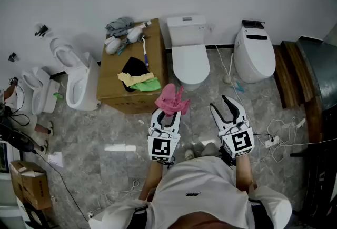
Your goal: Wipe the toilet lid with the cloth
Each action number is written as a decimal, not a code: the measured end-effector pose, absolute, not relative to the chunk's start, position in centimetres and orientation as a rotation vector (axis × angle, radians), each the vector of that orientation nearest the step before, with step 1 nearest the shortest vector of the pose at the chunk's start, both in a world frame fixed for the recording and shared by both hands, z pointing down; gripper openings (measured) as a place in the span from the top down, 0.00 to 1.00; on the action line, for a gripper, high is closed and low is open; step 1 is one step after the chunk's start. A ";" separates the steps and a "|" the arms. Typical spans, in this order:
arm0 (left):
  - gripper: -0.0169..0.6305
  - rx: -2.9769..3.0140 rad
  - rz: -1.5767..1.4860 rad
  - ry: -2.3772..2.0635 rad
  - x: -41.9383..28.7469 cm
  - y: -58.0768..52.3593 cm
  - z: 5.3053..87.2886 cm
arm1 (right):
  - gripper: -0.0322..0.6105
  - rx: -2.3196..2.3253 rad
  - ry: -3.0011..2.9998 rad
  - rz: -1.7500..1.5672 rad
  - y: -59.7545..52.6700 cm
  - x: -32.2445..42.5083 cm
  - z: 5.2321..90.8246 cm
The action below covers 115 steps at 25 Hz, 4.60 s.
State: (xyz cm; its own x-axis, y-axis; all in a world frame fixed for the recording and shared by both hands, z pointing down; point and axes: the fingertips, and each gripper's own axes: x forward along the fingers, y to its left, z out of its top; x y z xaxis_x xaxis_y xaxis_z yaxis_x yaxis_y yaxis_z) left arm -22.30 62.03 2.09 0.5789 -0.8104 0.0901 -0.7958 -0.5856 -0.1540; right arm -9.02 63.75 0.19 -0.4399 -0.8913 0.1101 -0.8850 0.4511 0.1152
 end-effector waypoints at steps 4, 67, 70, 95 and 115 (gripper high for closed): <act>0.81 -2.718 -0.232 1.363 -22.0 62.6 2.7 | 0.64 1.597 -2.531 -0.030 64.2 -8.7 1.2; 0.81 -2.622 -0.323 1.559 -9.5 25.6 4.4 | 0.64 1.320 -2.643 0.034 24.3 3.1 4.4; 0.81 -2.627 -0.314 1.549 -9.5 24.3 4.6 | 0.64 1.337 -2.633 0.038 23.2 3.2 4.6; 0.81 -2.877 -0.361 1.344 -12.0 2.2 13.3 | 0.64 1.464 -2.361 0.273 3.8 0.7 14.0; 0.81 -3.070 -0.588 1.227 -9.2 -6.7 27.3 | 0.64 1.399 -2.175 0.532 -2.9 2.0 27.6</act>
